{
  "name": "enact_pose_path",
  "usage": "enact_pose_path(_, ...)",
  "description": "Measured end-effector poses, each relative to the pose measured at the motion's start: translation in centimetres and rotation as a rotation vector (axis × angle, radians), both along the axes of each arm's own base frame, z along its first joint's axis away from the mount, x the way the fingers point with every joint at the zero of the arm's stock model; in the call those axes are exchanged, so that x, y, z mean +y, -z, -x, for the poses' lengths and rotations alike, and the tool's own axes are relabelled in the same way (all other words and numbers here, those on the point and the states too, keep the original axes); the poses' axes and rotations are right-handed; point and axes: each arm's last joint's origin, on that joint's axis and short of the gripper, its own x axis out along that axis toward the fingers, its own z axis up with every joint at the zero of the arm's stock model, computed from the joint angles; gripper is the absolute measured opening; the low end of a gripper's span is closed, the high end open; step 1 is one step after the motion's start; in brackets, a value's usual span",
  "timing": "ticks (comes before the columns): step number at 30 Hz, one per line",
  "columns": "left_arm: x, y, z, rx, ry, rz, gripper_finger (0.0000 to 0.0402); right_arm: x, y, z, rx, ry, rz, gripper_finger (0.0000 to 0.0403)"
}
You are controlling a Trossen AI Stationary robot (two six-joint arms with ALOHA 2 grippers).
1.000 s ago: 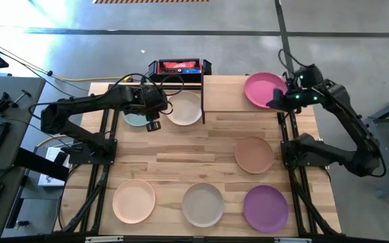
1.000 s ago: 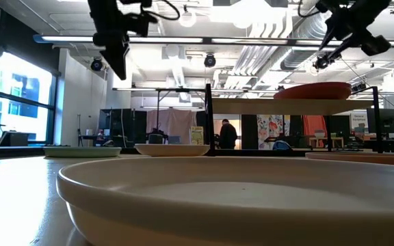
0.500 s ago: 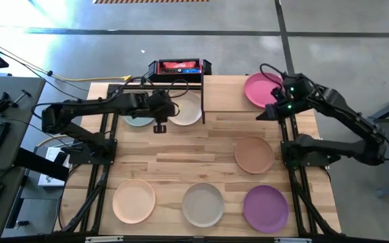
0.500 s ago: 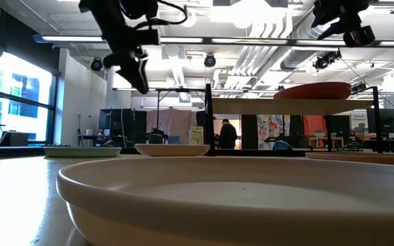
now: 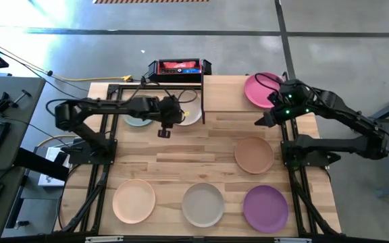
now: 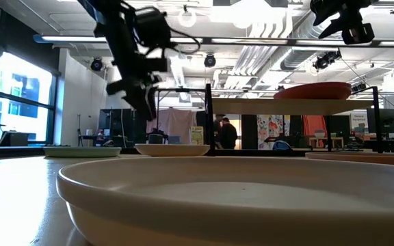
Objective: Place and stack plates onto a shelf
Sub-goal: Stack the white plate on top of the pink plate on the shelf
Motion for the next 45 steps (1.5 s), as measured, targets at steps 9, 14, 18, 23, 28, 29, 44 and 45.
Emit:
enact_pose_path(9,0.5,3.5,-1.6,0.068,0.008,0.009,0.0101,0.2,0.0,-0.1,0.000,-0.014,0.001,0.0107)
enact_pose_path(14,0.6,4.9,-2.0,0.111,0.031,0.011,0.0101,0.2,0.0,-0.1,0.001,-0.014,0.001,0.0107)
enact_pose_path(18,0.7,5.8,-2.2,0.137,0.030,0.017,0.0101,0.2,0.0,-0.1,0.001,-0.014,0.001,0.0107)
enact_pose_path(23,0.8,6.9,-2.4,0.170,0.015,-0.008,0.0101,0.2,0.0,-0.1,0.000,-0.013,0.001,0.0107)
enact_pose_path(28,0.8,7.2,-2.6,0.180,0.000,-0.044,0.0098,0.2,0.0,-0.1,0.001,-0.012,0.000,0.0107)
enact_pose_path(29,0.8,7.2,-2.6,0.179,0.000,-0.044,0.0093,0.2,0.0,-0.1,0.000,-0.012,0.000,0.0107)
enact_pose_path(44,-0.7,6.8,-2.6,0.224,0.024,-0.096,0.0005,0.1,0.0,-0.1,0.014,0.025,0.017,0.0107)
enact_pose_path(45,-0.9,6.6,-2.4,0.237,0.026,-0.103,0.0004,0.1,0.0,-0.1,0.014,0.032,0.009,0.0107)
